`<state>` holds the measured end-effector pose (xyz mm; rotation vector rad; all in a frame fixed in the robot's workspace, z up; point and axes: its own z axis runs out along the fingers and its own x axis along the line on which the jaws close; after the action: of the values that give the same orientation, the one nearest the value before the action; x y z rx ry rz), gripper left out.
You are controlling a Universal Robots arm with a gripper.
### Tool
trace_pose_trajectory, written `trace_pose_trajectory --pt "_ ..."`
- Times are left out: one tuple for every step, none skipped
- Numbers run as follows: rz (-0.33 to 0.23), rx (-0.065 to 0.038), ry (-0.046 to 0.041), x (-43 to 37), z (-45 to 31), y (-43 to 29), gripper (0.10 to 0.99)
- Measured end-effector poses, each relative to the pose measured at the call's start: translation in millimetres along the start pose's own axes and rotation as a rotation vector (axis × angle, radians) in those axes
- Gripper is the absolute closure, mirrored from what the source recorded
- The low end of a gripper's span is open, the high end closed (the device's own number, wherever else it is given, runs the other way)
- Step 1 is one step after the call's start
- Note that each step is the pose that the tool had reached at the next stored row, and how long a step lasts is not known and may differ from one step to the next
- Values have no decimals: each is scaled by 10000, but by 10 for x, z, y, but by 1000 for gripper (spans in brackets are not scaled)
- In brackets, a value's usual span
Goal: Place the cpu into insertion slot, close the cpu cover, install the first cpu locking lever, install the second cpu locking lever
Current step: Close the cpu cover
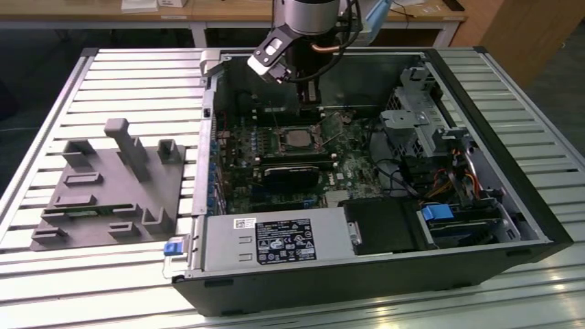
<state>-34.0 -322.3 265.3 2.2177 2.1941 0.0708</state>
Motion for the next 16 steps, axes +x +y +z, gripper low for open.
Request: trace_pose_trajectory --pt "0 0 0 0 0 0 984" --pt "-2 0 0 0 0 2 984" --pt "-6 0 -1 0 0 10 984" --pt "-5 1 -1 1 1 23 984" --pt "-5 3 1 1 2 44 984" --pt "-6 7 0 1 3 67 984" --pt "-4 15 0 1 4 94 984" --pt "-3 23 0 2 6 126 984" --pt "-4 31 1 2 8 159 984" --pt "-4 41 0 2 9 193 984" --pt "-3 50 1 2 11 230 984" --pt "-5 59 0 2 13 264 984" --pt "-4 66 0 3 14 298 984" --pt "-3 75 0 3 16 335 984" --pt "-5 83 0 4 18 373 984" --pt "-3 94 -2 4 19 414 984"
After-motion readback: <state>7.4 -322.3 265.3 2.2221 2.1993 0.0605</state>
